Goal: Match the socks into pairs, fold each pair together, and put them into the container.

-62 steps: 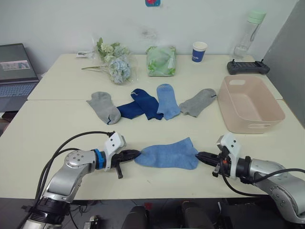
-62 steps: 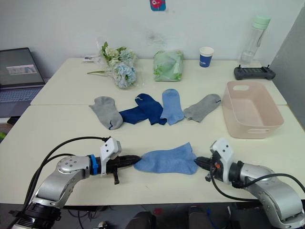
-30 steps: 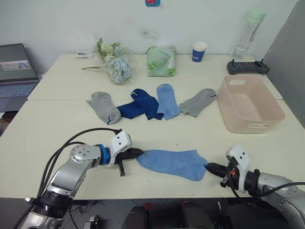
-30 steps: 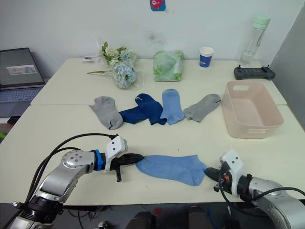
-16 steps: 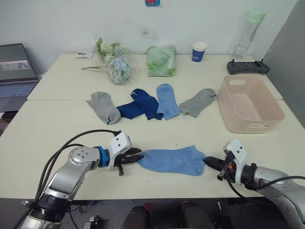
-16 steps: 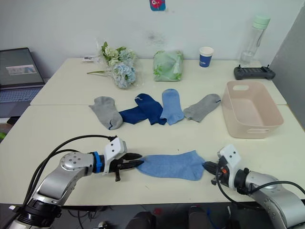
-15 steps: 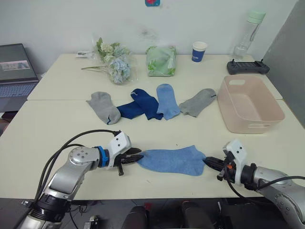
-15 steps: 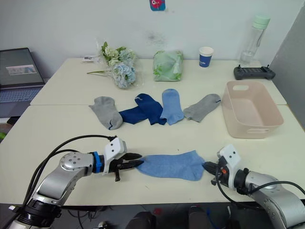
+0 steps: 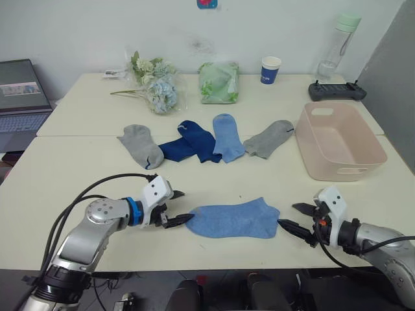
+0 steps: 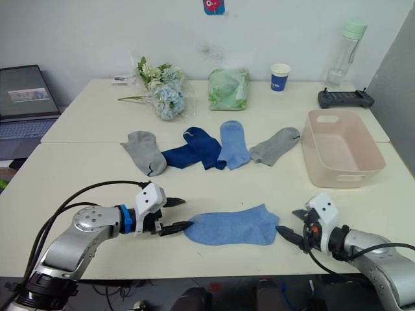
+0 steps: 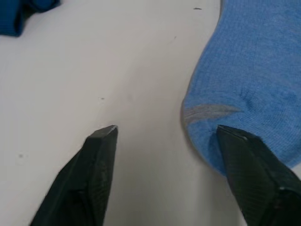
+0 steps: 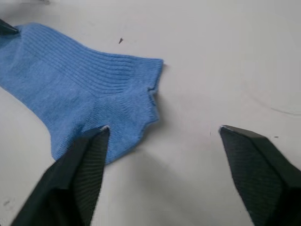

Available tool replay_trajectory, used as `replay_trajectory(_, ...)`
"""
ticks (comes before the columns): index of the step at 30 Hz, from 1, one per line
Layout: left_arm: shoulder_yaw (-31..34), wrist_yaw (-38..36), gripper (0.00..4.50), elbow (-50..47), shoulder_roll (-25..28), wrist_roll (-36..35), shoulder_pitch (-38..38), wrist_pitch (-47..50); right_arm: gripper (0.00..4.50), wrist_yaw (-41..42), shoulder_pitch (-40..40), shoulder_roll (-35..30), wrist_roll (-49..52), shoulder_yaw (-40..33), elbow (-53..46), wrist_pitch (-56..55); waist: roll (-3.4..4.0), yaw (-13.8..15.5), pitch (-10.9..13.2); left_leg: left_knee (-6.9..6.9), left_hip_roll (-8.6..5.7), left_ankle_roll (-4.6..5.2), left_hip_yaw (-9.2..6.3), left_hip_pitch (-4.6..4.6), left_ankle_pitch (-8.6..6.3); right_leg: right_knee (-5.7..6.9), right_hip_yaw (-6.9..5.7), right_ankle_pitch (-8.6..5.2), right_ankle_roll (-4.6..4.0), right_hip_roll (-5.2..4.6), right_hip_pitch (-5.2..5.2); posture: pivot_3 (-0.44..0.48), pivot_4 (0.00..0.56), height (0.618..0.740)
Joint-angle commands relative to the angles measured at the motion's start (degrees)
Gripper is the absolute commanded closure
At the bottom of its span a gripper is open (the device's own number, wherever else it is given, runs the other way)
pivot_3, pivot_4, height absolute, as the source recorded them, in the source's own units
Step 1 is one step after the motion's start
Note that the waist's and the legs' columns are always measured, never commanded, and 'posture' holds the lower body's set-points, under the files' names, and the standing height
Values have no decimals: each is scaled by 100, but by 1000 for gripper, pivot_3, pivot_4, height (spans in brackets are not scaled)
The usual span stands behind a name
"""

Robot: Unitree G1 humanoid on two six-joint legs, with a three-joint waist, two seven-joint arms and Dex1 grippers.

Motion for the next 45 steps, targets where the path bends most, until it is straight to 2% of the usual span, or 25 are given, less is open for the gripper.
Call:
replay_trajectory(1,305,-93,26,-236,58,-309,-200,14,0,124,-278,-162,-24,-104,-333,-289,0,-1,1,0,0,0,1,0,0,0,1,0,0,0,0,0,150,740)
replay_trajectory(5,223,-95,26,-243,-208,-430,-481,-216,0,0,-681,83,-323,550,-479,-633,-2,-1,1,2,0,0,0,0,0,1,-1,0,0,0,0,0,150,740)
replay_trajectory(6,199,-122,6,-244,-284,-472,-544,-241,180,-26,-748,143,-443,707,-448,-741,-1,-3,1,1,0,-1,-1,0,0,1,-2,0,0,0,1,0,150,740)
replay_trajectory(8,186,-152,404,-320,-425,-640,-618,-153,622,-70,-842,271,-693,1022,-363,-971,-2,-3,1,0,0,-1,-1,-2,0,-1,-2,0,1,0,-1,0,150,740)
replay_trajectory(14,-435,-421,2279,-696,-556,-597,-294,-260,2779,77,-994,421,-1606,1880,261,-1903,-1,-3,1,4,-3,-4,5,-24,2,-6,5,-1,2,-4,-19,0,150,740)
replay_trajectory(19,-874,-387,3941,-657,-675,-309,-76,-475,4500,146,-1044,589,-1982,2176,788,-2394,-2,-2,1,4,-1,-3,0,-20,2,1,0,0,1,-1,-18,0,150,740)
replay_trajectory(20,-963,-344,4310,-532,-680,-145,-55,-600,4500,111,-1054,651,-2052,2188,958,-2477,-2,-3,1,4,-1,-3,0,-20,2,4,1,0,1,-1,-18,0,150,740)
replay_trajectory(21,-1028,-289,4487,-410,-688,-7,-33,-679,4500,105,-1041,674,-2147,2215,1112,-2588,-2,-2,1,4,-1,-2,-1,-18,3,4,0,0,0,-1,-16,0,150,740)
replay_trajectory(27,-1092,-266,4487,242,-456,598,176,-1466,4500,204,-621,531,-2408,2083,1336,-3073,-3,4,-2,4,-2,-1,0,-15,3,3,1,0,0,0,-15,0,150,740)
replay_trajectory(32,-801,-372,4487,104,-227,367,289,-1552,4500,429,-133,131,-2328,1639,1114,-3363,-2,6,-5,5,-3,0,1,-5,2,0,3,0,0,-4,-2,0,150,740)
replay_trajectory(36,-525,-523,4487,-140,-249,-167,282,-1402,4500,682,-30,146,-1785,1337,705,-3346,-2,3,-4,3,-2,1,1,11,2,1,2,0,0,-2,12,0,150,740)
replay_trajectory(39,-484,-650,4487,-295,-259,-389,247,-1318,4500,843,-159,243,-1531,1403,540,-3198,-2,1,-2,3,-1,1,1,10,1,2,2,0,0,-1,12,0,150,740)
replay_trajectory(45,-601,-800,4487,-281,-151,-194,271,-1344,4500,987,-302,314,-1524,1715,482,-2863,-1,-4,-1,3,-1,1,-1,9,1,0,0,0,0,-1,11,0,150,740)
